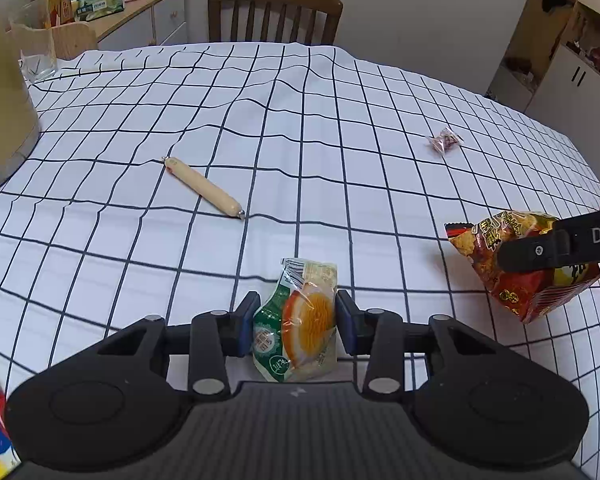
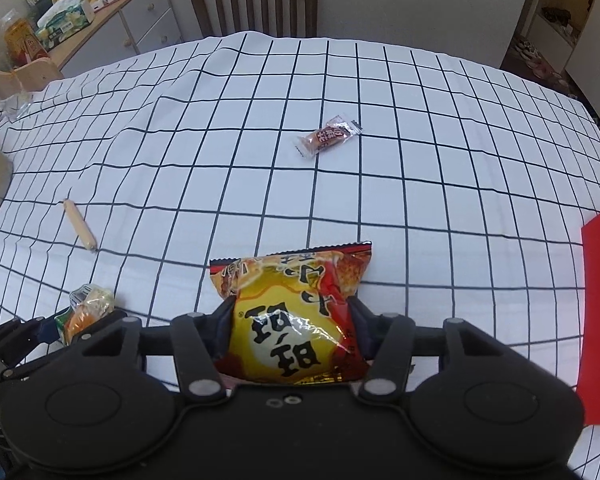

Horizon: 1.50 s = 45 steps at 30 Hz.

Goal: Organize snacks
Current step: 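Lift both held snacks and carry them toward the red box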

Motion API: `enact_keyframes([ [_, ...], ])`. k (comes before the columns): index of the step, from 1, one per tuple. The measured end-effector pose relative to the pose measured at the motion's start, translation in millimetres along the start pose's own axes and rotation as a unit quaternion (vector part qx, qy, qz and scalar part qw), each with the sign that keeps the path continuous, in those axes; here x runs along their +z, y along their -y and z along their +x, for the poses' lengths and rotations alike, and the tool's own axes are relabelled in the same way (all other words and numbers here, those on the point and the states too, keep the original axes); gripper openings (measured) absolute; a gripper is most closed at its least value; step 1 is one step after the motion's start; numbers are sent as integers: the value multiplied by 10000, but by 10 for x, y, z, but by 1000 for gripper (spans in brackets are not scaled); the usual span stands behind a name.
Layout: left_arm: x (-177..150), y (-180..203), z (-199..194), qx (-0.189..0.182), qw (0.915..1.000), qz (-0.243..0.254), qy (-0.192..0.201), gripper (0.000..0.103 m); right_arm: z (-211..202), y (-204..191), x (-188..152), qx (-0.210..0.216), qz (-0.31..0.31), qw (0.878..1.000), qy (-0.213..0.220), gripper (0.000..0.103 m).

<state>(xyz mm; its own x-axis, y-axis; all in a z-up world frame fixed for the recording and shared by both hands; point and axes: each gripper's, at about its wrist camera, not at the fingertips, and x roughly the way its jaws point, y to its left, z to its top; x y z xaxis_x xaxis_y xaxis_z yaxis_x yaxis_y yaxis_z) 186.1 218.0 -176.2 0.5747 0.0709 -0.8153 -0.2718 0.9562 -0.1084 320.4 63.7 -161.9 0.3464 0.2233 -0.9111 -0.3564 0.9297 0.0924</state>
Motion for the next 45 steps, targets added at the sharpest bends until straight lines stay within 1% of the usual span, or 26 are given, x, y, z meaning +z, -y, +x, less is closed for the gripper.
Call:
enact_keyframes([
  [2,-24,26,-57,-21,10000,-1,-14,37,-69,24,-54,53,11,10000,31,55],
  [8,-92,173,-246,-96,9999,52,-32,37,-299,108,-223,198,47,9997,149,55],
  [11,-129,237,-312,-234,9997,-30,-116,37,-418,177,-299,296,108,9993,191,55],
  [17,-204,444,-594,-432,9990,-9,-58,37,-674,326,-468,431,138,9984,338,55],
  [22,-262,653,-814,-527,9986,-19,-24,37,-928,511,-609,522,198,9972,491,55],
  [28,-270,977,-1077,-783,9969,27,38,37,-1183,803,-750,629,364,9954,618,55],
  [34,-248,1360,-1307,-1038,9943,210,152,37,-1452,1100,-884,624,438,9928,922,55],
  [37,-234,1573,-1385,-1175,9921,372,233,37,-1560,1271,-948,608,531,9911,1063,55],
  [45,-178,2135,-1499,-1342,9879,668,401,37,-1793,1717,-1116,558,710,9874,1297,55],
])
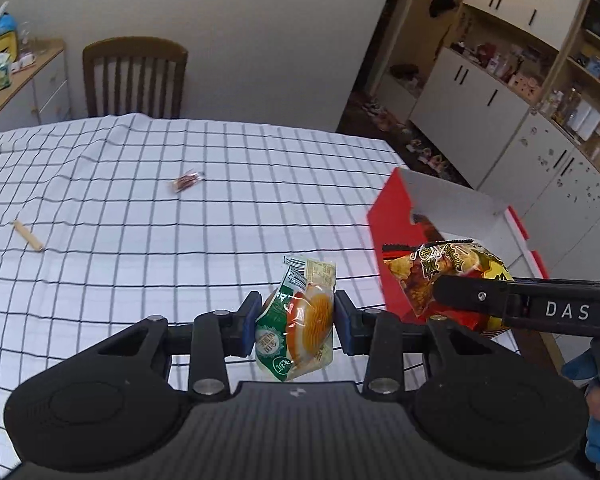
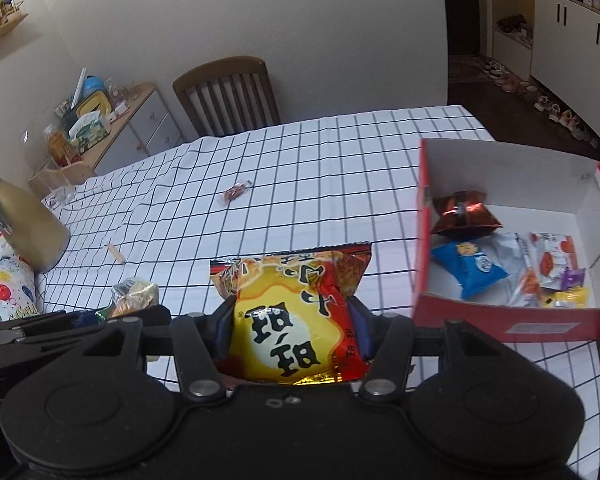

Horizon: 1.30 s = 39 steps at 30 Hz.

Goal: Organize snacks
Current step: 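Lift both held snacks and carry them toward the red box, then lower both snacks into the box and open both tools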

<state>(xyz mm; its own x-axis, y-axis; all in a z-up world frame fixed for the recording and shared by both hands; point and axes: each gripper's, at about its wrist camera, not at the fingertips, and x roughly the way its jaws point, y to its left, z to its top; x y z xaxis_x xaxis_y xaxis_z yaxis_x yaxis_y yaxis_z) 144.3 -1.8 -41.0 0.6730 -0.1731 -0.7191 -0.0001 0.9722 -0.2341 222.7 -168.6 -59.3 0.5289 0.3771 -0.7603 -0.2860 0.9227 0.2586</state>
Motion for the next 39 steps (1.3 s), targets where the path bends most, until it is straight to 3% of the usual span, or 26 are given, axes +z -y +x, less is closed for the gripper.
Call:
enact_keyframes([
  [22,413,1290,445,-409,9948,920,133,37,-345,1099,168,-376,398,9976,431,55],
  [39,555,2022,1186,-564,9843,1638,-327,37,-374,2086,150,-1253,889,9866,550,55],
])
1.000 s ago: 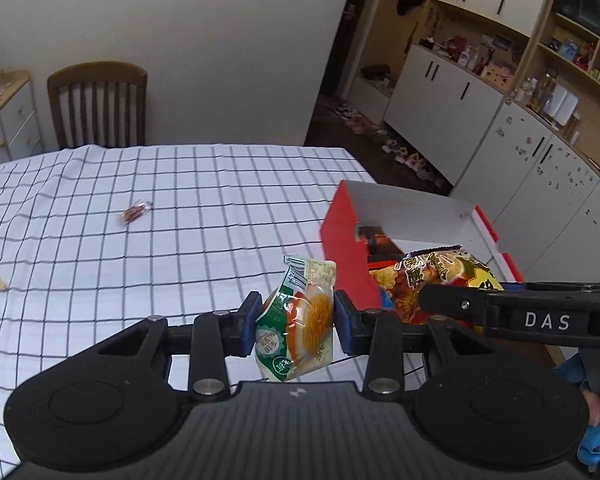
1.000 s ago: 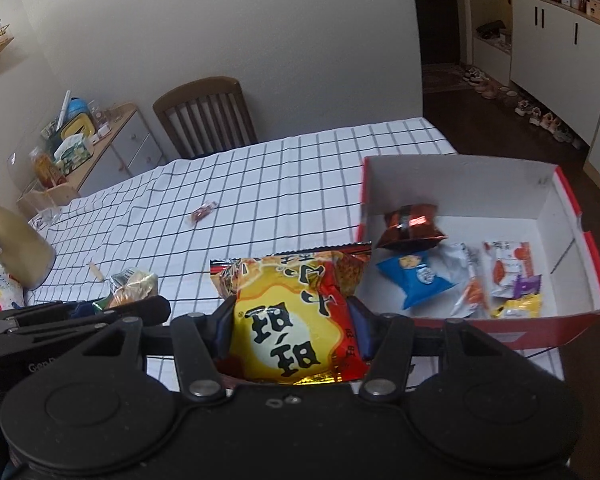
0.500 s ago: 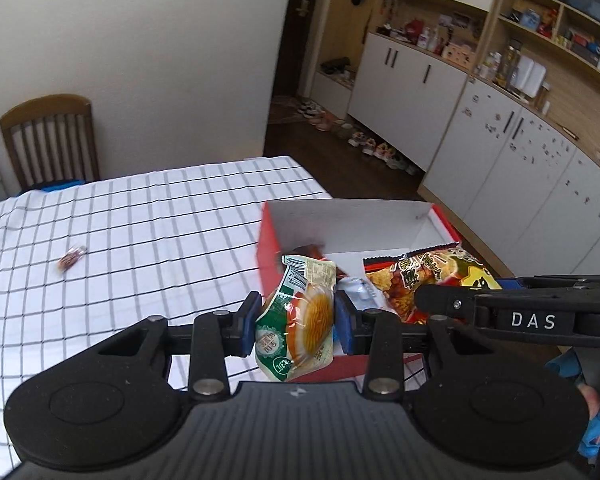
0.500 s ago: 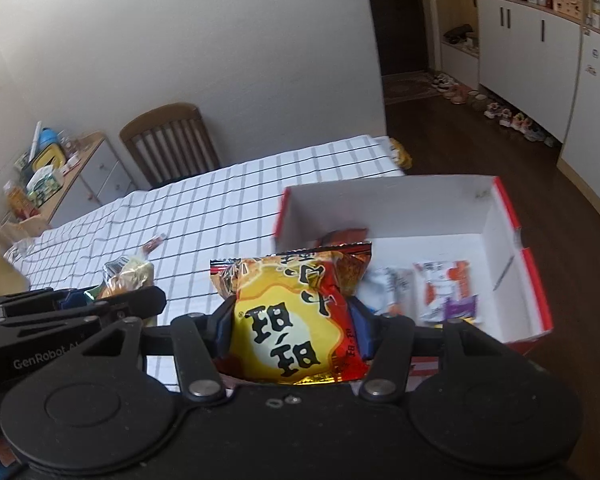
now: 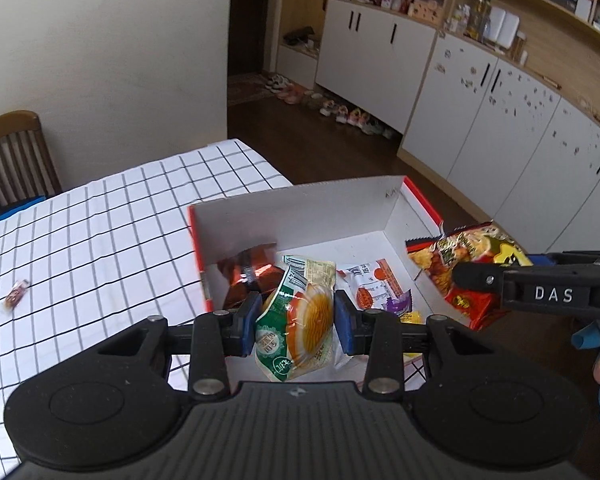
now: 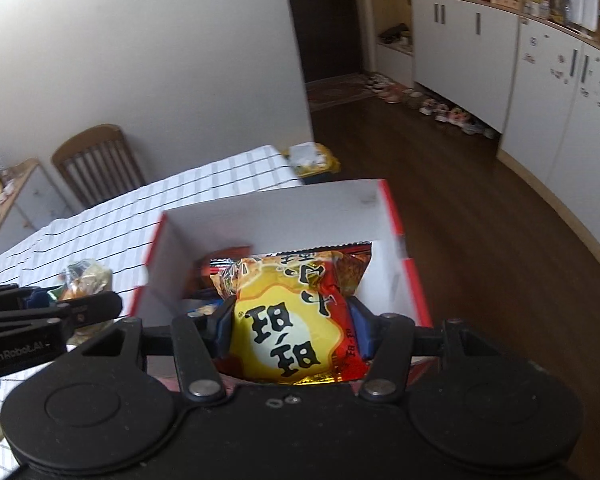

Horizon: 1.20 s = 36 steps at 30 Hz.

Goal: Organize snacks
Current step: 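Lower both snacks into the box and open both tools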

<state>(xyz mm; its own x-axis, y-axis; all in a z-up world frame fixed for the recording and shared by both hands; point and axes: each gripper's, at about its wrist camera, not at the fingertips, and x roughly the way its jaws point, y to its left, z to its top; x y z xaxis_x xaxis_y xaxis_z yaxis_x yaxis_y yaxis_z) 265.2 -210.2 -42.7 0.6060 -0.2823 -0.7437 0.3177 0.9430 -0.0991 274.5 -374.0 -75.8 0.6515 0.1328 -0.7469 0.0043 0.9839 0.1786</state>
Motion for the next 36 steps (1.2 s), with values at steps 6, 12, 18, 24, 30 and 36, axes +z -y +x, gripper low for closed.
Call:
enact_keyframes([
  [6,62,139,298,35,9994,260,-224,37,156,177,39,-197,80,9998,-35,55],
  [12,49,215,661,140,9973,353,-623,37,460,253,95,-268,-75,9993,-248,55],
  [18,39,250,878,219,9957,391,-808,37,758,202,161,-204,-194,9984,-491,55],
  [24,19,249,1073,356,9937,383,-990,37,1000,113,181,-206,-271,9977,-588,55],
  [30,-21,288,1161,339,9923,474,-1097,37,1161,88,151,-285,-392,9958,-776,55],
  [36,-72,320,1250,369,9899,513,-1270,37,1210,90,130,-321,-508,9948,-826,55],
])
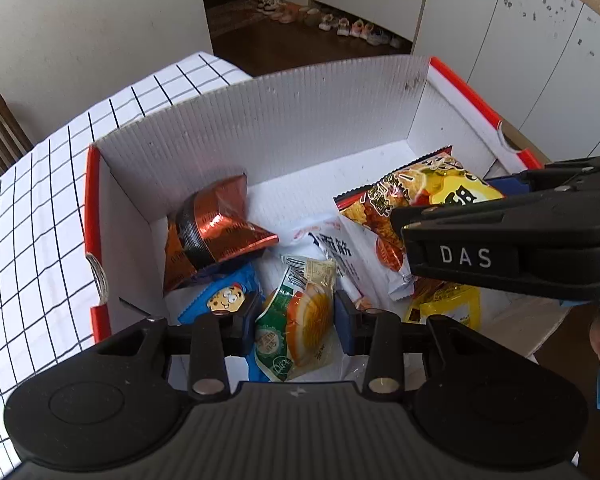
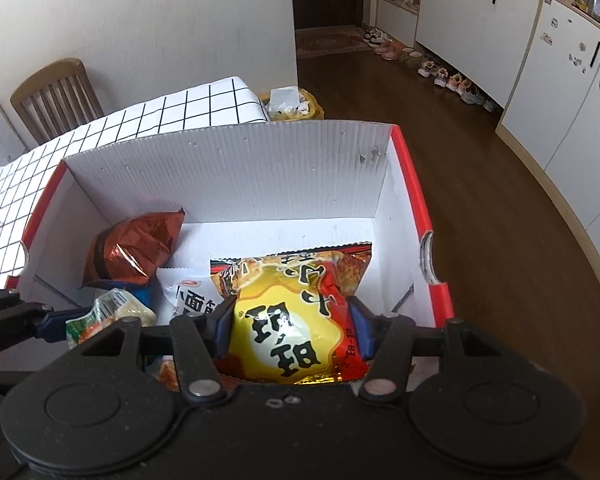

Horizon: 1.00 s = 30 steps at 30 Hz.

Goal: Organize snacks
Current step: 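Lower both snacks into the box and open both tools, then withdraw both open tools from the box back over the table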

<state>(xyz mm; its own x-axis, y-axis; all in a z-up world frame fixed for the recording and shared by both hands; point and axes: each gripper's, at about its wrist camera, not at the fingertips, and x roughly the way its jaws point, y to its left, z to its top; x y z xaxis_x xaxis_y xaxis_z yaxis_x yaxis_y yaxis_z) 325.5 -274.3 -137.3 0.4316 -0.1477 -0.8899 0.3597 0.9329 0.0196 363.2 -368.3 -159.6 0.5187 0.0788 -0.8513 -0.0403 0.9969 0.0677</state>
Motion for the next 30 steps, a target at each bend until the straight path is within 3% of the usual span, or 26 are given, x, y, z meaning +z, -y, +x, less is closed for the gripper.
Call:
enact_keyframes([
  [8,-10,-18,-3,-108,9998,-137,-69,37,-12,9,8,42,67,10000,-18,64],
  [16,-35,-23,-218,-241,9993,-175,217,48,-132,-2,3,66,63,9999,66,75],
  [30,-205,-166,-699,-339,9968,-372,615,52,-596,-132,-63,234,24,9989,409,83],
])
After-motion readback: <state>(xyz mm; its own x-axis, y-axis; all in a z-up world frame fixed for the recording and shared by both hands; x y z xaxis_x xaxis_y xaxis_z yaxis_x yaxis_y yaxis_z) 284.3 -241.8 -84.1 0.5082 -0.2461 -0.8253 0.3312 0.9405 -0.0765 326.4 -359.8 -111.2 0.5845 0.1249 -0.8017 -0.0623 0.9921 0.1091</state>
